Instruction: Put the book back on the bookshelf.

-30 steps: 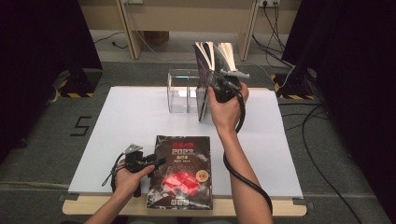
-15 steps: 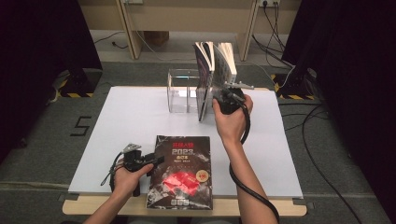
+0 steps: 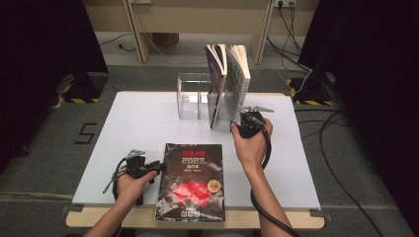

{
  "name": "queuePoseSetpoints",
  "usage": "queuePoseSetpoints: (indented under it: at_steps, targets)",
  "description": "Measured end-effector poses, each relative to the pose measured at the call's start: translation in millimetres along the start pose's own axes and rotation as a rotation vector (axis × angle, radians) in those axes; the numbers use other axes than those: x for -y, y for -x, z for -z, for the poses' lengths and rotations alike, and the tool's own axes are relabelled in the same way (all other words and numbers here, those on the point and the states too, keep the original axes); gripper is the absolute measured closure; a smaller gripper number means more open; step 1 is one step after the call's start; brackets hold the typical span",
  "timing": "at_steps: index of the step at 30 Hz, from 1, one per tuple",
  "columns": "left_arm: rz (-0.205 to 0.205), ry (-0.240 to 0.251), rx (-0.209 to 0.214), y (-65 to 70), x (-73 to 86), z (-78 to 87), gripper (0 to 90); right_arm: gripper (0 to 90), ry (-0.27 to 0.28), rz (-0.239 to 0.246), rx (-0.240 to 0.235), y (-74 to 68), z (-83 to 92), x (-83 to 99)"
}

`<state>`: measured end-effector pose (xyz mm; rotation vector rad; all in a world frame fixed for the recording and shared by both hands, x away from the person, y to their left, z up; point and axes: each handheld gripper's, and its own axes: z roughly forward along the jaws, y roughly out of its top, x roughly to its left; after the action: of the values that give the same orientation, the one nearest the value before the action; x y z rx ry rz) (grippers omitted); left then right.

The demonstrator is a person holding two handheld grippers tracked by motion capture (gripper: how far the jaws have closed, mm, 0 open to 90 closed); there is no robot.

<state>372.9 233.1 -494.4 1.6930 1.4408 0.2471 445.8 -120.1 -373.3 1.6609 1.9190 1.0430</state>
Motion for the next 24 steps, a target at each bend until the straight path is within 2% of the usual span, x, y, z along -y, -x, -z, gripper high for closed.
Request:
queuePoseSetpoints:
  at_steps: [4, 6, 10, 12, 15, 19, 24]
  targets:
    - [0.003, -0.015, -0.036, -5.5, -3.4, -3.0, 76.5, 57.7, -0.043, -0.005, 0.01, 6.2, -5.2, 18.5]
    - [-0.009, -0.02, -0.065, -8.0, -5.5, -6.1, 79.9, 57.7, -0.061, -0.002, 0.008, 9.2, -7.8, 25.7]
    - [-0.009, -0.025, -0.065, -8.4, -9.5, -10.3, 81.8, 57.5, -0.083, -0.006, 0.008, 12.2, -11.3, 35.5]
    - [-0.02, -0.03, -0.068, -6.6, -10.4, -12.3, 81.8, 57.2, -0.101, -0.017, 0.001, 11.4, -13.6, 38.7]
    - [-0.069, -0.046, -0.077, -1.8, -11.9, -14.2, 83.0, 57.0, -0.118, -0.014, -0.005, 10.5, -17.6, 42.8]
    - [-0.09, -0.061, -0.077, 0.6, -13.2, -15.4, 86.7, 56.6, -0.147, -0.018, -0.021, 9.2, -24.1, 48.9]
    - [-0.113, -0.079, -0.065, 7.4, -14.8, -19.3, 86.9, 55.8, -0.193, -0.027, -0.041, 9.6, -34.7, 55.2]
